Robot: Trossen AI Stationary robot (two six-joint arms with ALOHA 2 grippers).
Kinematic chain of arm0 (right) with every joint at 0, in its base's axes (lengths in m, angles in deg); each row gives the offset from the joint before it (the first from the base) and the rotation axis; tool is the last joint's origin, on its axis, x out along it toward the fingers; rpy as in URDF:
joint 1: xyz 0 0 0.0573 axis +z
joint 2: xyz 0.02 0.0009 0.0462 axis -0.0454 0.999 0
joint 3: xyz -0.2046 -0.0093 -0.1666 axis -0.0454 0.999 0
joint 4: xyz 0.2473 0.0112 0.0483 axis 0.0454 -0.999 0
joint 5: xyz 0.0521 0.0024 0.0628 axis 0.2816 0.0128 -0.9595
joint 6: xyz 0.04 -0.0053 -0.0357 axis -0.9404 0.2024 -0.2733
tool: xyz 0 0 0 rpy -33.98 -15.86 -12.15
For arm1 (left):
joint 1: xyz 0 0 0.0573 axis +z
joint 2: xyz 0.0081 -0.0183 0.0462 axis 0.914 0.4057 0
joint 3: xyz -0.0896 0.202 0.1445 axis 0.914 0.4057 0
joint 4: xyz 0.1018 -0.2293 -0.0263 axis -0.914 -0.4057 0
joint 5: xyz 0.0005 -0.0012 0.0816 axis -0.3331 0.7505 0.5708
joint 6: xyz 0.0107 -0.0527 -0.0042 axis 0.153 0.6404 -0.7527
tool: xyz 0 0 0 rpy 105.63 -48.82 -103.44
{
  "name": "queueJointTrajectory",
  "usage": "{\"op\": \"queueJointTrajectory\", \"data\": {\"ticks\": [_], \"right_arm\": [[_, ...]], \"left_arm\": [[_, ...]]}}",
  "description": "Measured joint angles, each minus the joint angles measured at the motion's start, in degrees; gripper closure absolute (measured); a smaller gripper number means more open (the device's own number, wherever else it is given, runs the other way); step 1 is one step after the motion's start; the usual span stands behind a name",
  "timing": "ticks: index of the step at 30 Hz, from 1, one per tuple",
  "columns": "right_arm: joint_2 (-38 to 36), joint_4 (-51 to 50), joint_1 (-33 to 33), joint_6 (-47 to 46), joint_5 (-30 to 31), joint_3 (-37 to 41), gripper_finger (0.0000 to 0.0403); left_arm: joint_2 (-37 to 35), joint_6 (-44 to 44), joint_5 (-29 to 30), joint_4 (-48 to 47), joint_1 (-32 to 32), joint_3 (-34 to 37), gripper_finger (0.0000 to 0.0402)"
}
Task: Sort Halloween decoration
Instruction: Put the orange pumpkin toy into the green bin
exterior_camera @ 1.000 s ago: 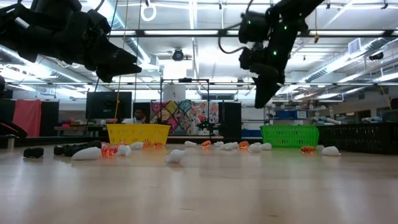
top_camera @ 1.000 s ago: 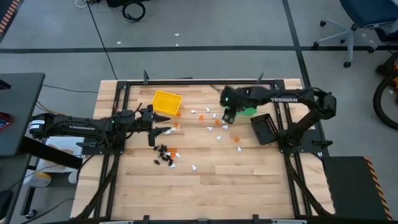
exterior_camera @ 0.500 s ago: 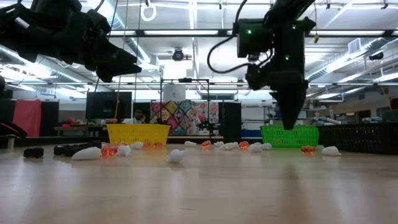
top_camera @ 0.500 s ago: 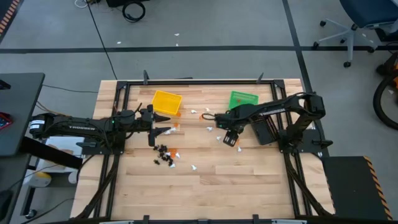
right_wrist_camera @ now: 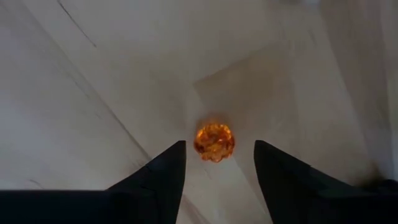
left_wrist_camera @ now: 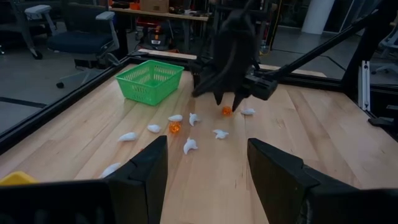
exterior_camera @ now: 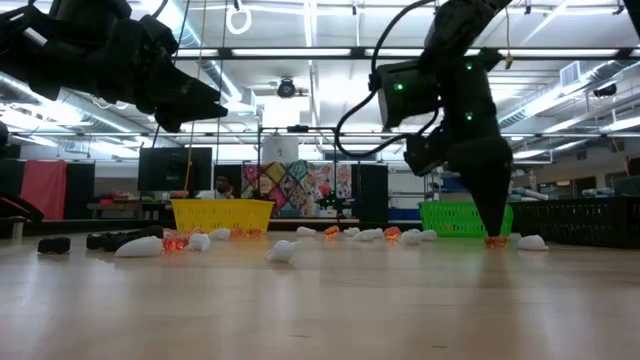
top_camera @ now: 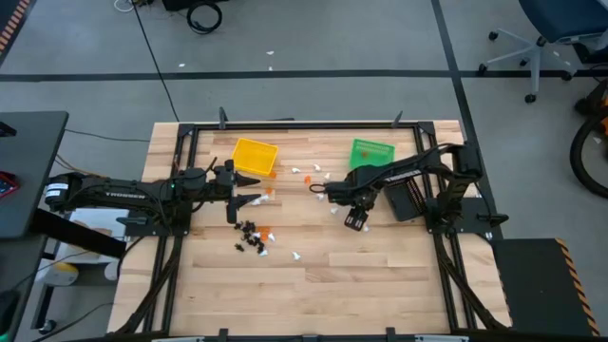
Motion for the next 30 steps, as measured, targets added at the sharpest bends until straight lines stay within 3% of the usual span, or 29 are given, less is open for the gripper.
{"op": "queueJointTrajectory", "data": {"ticks": [11,23,30], "right_arm": [[-0.18,6.58,-1.04,-0.39,-2.92,5.82,0.0234],[-0.14,7.75,0.73,0.13,0.46,6.03,0.0303],[-1.62,8.46,1.42,0.08,1.87,6.2,0.0314]], "left_arm": [[0.0,0.26,-0.04,-0.37,0.0,0.0,0.0205],[0.0,0.24,-0.09,0.12,0.0,-0.01,0.0205],[0.0,0.24,-0.09,0.11,0.0,-0.02,0.0205]]}}
